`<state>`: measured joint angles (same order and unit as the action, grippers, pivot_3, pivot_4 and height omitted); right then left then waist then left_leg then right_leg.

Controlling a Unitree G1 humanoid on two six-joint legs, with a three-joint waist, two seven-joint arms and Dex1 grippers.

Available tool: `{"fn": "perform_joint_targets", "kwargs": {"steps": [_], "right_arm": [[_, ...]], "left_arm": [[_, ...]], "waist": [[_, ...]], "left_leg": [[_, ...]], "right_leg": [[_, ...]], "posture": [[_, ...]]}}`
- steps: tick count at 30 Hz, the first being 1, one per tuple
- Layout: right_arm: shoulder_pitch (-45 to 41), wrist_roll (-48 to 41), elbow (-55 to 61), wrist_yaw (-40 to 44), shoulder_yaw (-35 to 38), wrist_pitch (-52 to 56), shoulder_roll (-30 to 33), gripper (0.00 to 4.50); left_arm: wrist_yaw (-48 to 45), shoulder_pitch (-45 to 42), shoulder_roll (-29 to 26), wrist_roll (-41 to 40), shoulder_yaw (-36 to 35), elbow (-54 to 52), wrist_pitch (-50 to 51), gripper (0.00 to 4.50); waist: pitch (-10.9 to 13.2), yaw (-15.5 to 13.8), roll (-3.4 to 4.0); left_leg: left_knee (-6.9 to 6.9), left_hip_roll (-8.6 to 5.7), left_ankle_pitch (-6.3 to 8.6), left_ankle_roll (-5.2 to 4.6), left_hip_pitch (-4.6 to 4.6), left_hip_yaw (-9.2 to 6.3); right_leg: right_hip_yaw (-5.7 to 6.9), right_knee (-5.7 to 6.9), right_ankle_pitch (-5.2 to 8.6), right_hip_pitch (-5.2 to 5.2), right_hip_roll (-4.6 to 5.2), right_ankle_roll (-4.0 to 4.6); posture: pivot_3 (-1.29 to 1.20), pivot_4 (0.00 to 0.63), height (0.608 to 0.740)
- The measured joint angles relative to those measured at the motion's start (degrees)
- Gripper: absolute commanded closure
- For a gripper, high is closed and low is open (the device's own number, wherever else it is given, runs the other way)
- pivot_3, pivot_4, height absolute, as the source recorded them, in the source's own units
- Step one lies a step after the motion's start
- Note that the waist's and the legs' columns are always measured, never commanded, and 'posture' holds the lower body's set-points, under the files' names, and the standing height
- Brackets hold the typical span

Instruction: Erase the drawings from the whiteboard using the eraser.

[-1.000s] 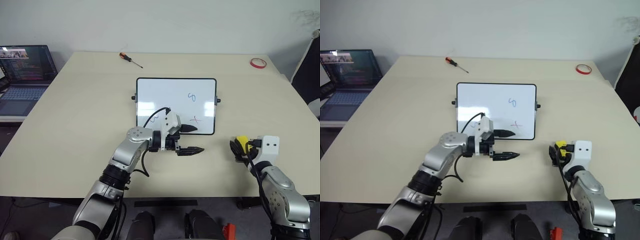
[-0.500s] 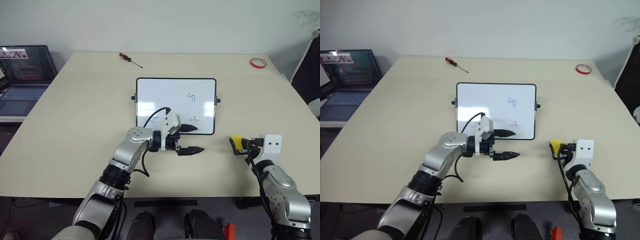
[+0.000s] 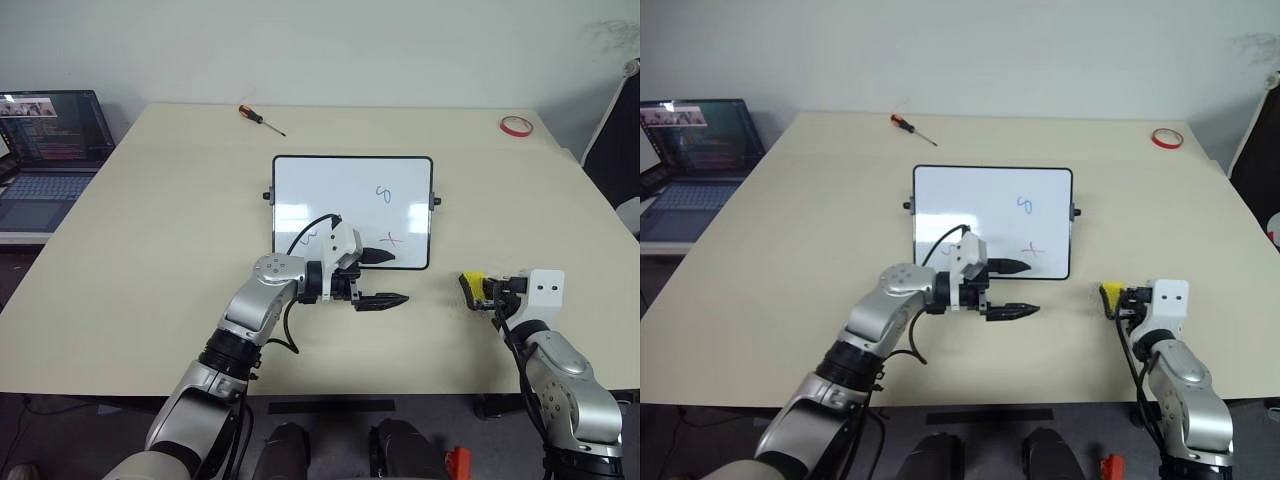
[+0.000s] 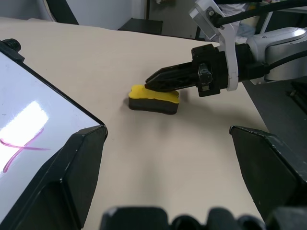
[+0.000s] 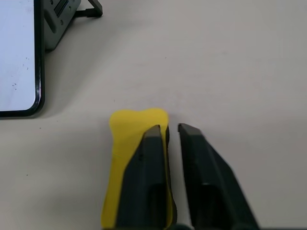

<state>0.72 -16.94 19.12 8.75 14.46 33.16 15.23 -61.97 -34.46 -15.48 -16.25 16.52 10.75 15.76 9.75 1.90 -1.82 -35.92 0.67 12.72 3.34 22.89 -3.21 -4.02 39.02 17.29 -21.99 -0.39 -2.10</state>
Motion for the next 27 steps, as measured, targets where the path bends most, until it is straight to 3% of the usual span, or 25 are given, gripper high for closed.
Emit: {"fn": "perform_joint_targets", "kwargs": {"steps": [8, 27], "right_arm": [[-0.17, 0.14, -0.25, -0.61, 0.08, -0.01, 0.01, 0.02], [-1.16, -1.23, -0.34, -0.87, -1.85, 2.64, -2.73, 0.02]], "left_arm": [[0.00, 0.12, -0.01, 0.00, 0.00, 0.00, 0.01, 0.00], [0.06, 0.40, -0.18, 0.00, 0.00, 0.00, 0.04, 0.00]], "waist": [[0.00, 0.00, 0.00], [0.00, -0.01, 0.00]], "left_leg": [[0.00, 0.00, 0.00, 0.00, 0.00, 0.00], [0.00, 0.00, 0.00, 0.00, 0.00, 0.00]], "right_leg": [[0.00, 0.00, 0.00, 0.00, 0.00, 0.00], [0.00, 0.00, -0.05, 0.00, 0.00, 0.08]], "posture": [[0.00, 0.150, 0.740], [0.00, 0.150, 0.740]]}}
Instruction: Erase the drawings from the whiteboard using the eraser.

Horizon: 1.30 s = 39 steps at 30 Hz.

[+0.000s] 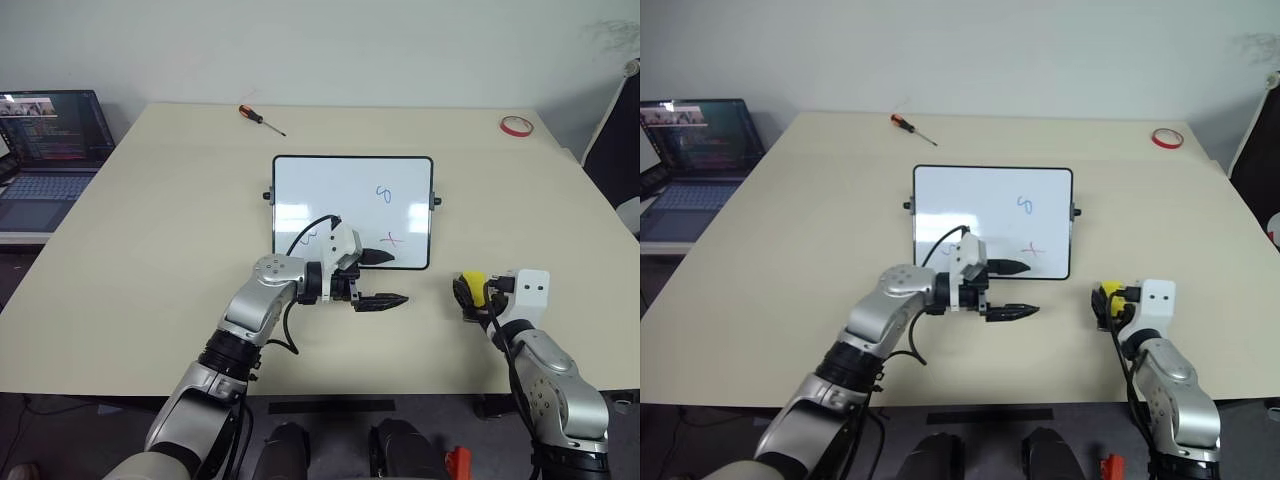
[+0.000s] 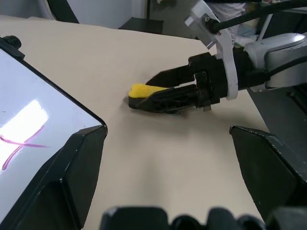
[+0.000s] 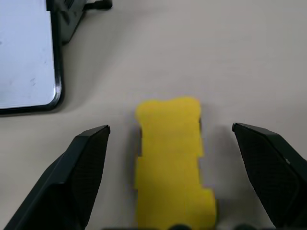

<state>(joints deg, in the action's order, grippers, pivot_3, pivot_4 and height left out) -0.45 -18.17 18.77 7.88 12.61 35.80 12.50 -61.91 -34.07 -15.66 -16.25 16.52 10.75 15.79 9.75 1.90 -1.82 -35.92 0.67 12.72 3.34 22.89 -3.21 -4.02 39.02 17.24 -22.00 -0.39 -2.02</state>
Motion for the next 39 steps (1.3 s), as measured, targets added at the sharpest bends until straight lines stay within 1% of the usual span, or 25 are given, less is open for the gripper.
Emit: {"fn": "perform_joint_targets", "kwargs": {"steps": [17, 20, 21, 26, 27, 28, 39], "right_arm": [[0.00, 1.16, 0.05, -0.57, -0.42, -0.02, 0.10, 0.02], [0.00, 1.16, 0.05, -0.56, -0.41, -0.02, 0.10, 0.61], [0.00, 1.18, 0.05, -0.57, -0.41, -0.03, 0.10, 0.90], [0.00, 1.23, 0.05, -0.58, -0.39, -0.23, 0.11, 2.75], [-0.01, 1.24, 0.04, -0.57, -0.38, -0.28, 0.13, 3.09], [-0.02, 1.25, 0.04, -0.56, -0.38, -0.38, 0.16, 3.33], [-0.17, 1.71, -0.03, -1.11, -0.37, -0.62, 0.34, 3.35]], "left_arm": [[0.05, 0.06, -0.20, 0.00, 0.00, 0.00, 0.06, 0.00], [0.05, 0.06, -0.19, 0.00, 0.00, 0.00, 0.06, 0.00], [0.06, 0.06, -0.19, 0.00, 0.00, 0.00, 0.05, 0.00], [0.07, 0.05, -0.13, 0.00, 0.00, 0.00, 0.05, 0.00], [0.07, 0.05, -0.08, 0.01, 0.00, 0.00, 0.05, 0.00], [0.07, 0.05, -0.03, 0.01, 0.00, 0.00, 0.04, 0.00], [0.21, 0.12, 0.11, 0.38, 0.00, -0.15, 0.02, 0.00]], "waist": [[0.00, 0.00, 0.00], [0.00, 0.00, 0.00], [0.00, 0.00, 0.00], [0.00, 0.00, 0.00], [0.00, 0.00, 0.00], [0.00, 0.00, 0.00], [0.00, 0.00, 0.00]], "left_leg": [[0.00, 0.00, 0.00, 0.00, 0.00, 0.00], [0.00, 0.00, 0.00, 0.00, 0.00, 0.00], [0.00, 0.00, 0.00, 0.00, 0.00, 0.00], [0.00, 0.00, 0.00, 0.00, 0.00, 0.00], [0.00, 0.00, 0.00, 0.00, 0.00, 0.00], [0.00, 0.00, 0.00, 0.00, 0.00, 0.00], [0.00, 0.00, 0.00, 0.00, 0.00, 0.00]], "right_leg": [[0.01, 0.00, 0.01, 0.00, 0.00, -0.02], [0.00, 0.00, 0.01, 0.00, 0.00, -0.02], [0.01, 0.00, 0.02, 0.00, 0.00, -0.02], [0.00, 0.00, 0.01, 0.00, 0.00, -0.02], [0.00, 0.00, 0.01, 0.00, 0.00, -0.02], [0.00, 0.00, 0.02, 0.00, 0.00, -0.03], [0.00, 0.00, 0.01, 0.00, 0.00, -0.02]], "posture": [[0.00, 0.150, 0.740], [0.00, 0.150, 0.740], [0.00, 0.150, 0.740], [0.00, 0.150, 0.740], [0.00, 0.150, 0.740], [0.00, 0.150, 0.740], [0.00, 0.150, 0.740]]}}
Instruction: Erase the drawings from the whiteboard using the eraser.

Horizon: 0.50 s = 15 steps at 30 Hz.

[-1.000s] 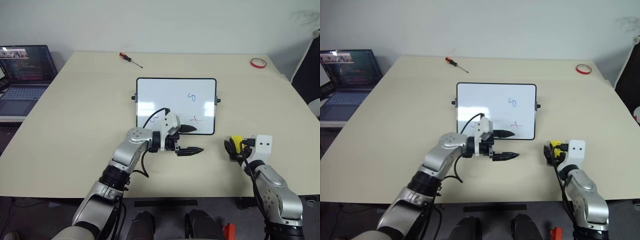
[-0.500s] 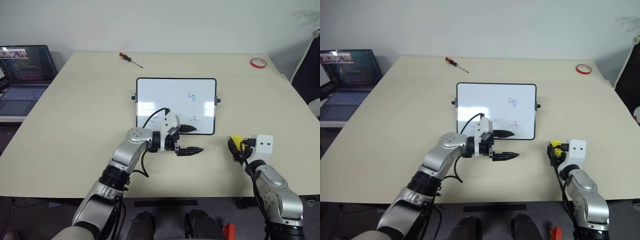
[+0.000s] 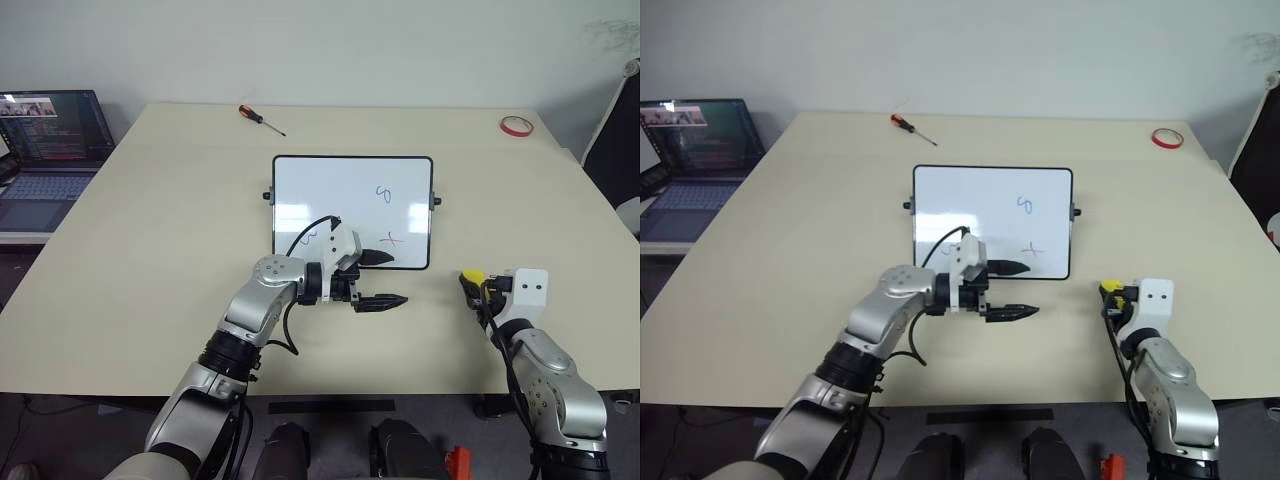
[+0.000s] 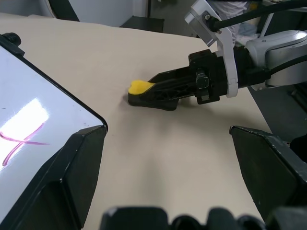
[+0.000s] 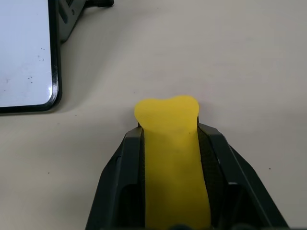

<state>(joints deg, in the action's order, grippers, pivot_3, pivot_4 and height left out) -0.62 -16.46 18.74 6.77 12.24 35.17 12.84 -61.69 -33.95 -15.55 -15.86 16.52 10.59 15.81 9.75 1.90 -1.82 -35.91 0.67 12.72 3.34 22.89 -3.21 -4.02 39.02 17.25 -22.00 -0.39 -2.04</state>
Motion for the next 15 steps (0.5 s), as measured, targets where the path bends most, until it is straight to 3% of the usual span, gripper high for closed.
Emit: {"fn": "perform_joint_targets", "kwargs": {"steps": [7, 15], "right_arm": [[-0.52, 0.45, -0.19, -0.81, 0.12, -2.14, -0.05, 3.35], [-6.18, 2.31, -1.77, -0.37, -0.64, -5.75, 0.73, 3.35]], "left_arm": [[6.38, 2.35, 0.68, 0.53, -2.26, -3.36, -1.22, 0.00], [21.10, 10.11, 1.48, 3.68, -8.95, -9.31, -4.02, 0.00]], "waist": [[0.00, -0.01, 0.00], [0.00, 0.15, 0.02]], "left_leg": [[0.00, 0.02, 0.00, 0.00, 0.00, -0.01], [0.01, 0.04, 0.00, 0.00, -0.02, 0.01]], "right_leg": [[-0.02, 0.00, 0.00, -0.01, 0.00, -0.01], [-0.05, 0.02, -0.08, -0.02, 0.01, 0.13]], "posture": [[0.00, 0.150, 0.740], [0.00, 0.150, 0.740]]}}
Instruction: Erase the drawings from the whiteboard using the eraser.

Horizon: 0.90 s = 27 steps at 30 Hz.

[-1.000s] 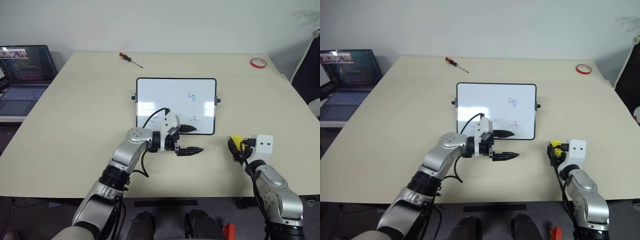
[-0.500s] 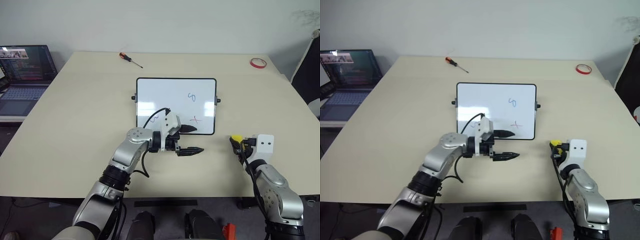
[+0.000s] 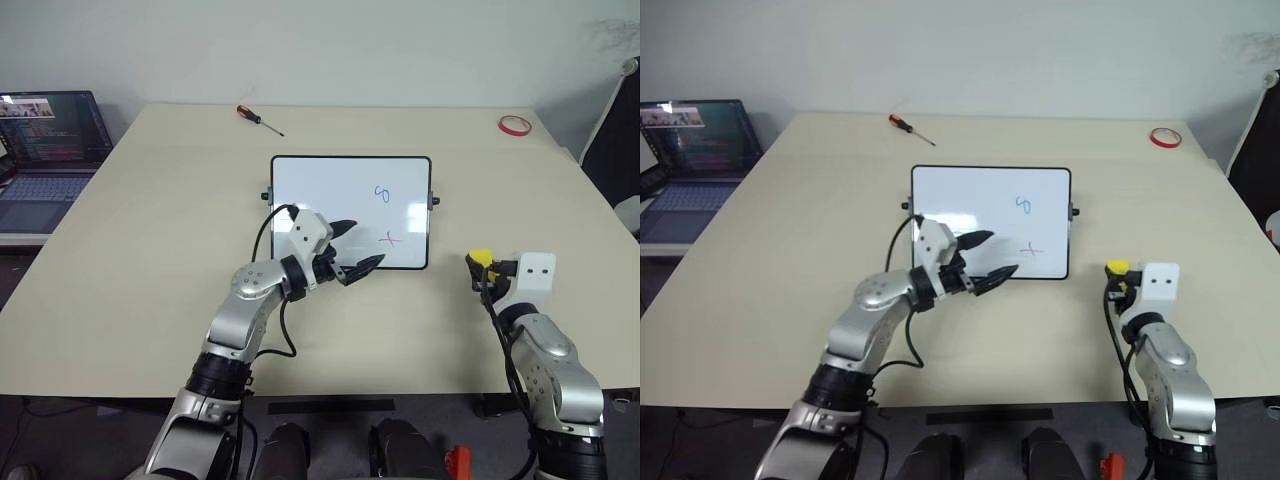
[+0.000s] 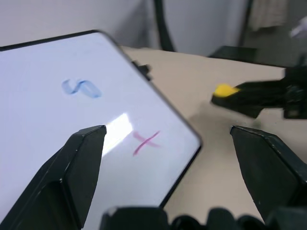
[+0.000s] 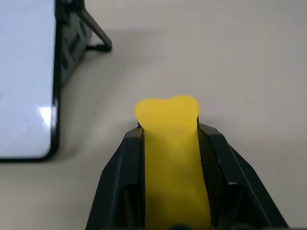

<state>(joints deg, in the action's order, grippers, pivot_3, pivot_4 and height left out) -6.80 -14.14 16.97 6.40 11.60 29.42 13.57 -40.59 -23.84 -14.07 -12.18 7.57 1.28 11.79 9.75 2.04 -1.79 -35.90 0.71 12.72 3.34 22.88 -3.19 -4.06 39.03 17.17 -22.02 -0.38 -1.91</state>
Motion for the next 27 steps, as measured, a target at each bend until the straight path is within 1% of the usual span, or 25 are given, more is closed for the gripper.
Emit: {"fn": "perform_joint_targets", "kwargs": {"steps": [4, 6, 13, 21, 27], "right_arm": [[-5.42, 0.87, -2.49, 1.18, -2.24, -2.45, -0.17, 3.35], [-9.67, 1.66, -5.16, 1.74, -3.59, -4.27, -0.56, 3.35], [-21.67, 3.63, -15.58, 3.85, -8.71, -9.01, -3.23, 3.35], [-29.17, 6.13, -26.45, 6.37, -13.20, -14.43, -6.39, 3.35], [-30.67, 8.42, -30.67, 8.39, -15.28, -15.90, -6.41, 3.35]], "left_arm": [[3.87, 4.86, -0.14, 1.80, -0.53, -1.94, -0.18, 0.00], [5.09, 6.61, -0.18, 2.64, -0.44, -2.07, -1.10, 0.00], [7.95, 5.36, 0.40, 4.79, -0.12, -1.36, -2.53, 0.00], [8.68, 4.44, 0.57, 5.57, -0.18, 0.07, -3.58, 0.00], [8.69, 4.12, 0.65, 5.56, -0.30, 0.14, -3.60, 0.00]], "waist": [[0.00, -0.10, 0.00], [0.01, -0.07, 0.01], [0.02, -0.15, 0.01], [0.02, -0.12, 0.01], [0.02, -0.14, 0.01]], "left_leg": [[-0.01, 0.00, 0.00, 0.00, 0.01, 0.00], [-0.02, 0.00, 0.00, 0.00, 0.00, 0.00], [0.00, -0.01, 0.00, 0.00, 0.02, 0.00], [0.02, 0.04, 0.01, -0.01, 0.03, -0.03], [0.03, 0.05, 0.01, -0.01, 0.04, -0.05]], "right_leg": [[0.01, 0.00, -0.01, 0.00, 0.02, 0.01], [0.02, 0.00, -0.02, 0.00, 0.02, 0.02], [0.05, 0.00, -0.03, 0.00, 0.03, 0.03], [0.10, 0.02, -0.05, -0.02, 0.12, 0.02], [0.14, 0.04, -0.06, -0.03, 0.29, 0.01]], "posture": [[0.00, 0.150, 0.740], [0.00, 0.150, 0.740], [0.00, 0.150, 0.740], [0.00, 0.150, 0.740], [0.00, 0.150, 0.740]]}}
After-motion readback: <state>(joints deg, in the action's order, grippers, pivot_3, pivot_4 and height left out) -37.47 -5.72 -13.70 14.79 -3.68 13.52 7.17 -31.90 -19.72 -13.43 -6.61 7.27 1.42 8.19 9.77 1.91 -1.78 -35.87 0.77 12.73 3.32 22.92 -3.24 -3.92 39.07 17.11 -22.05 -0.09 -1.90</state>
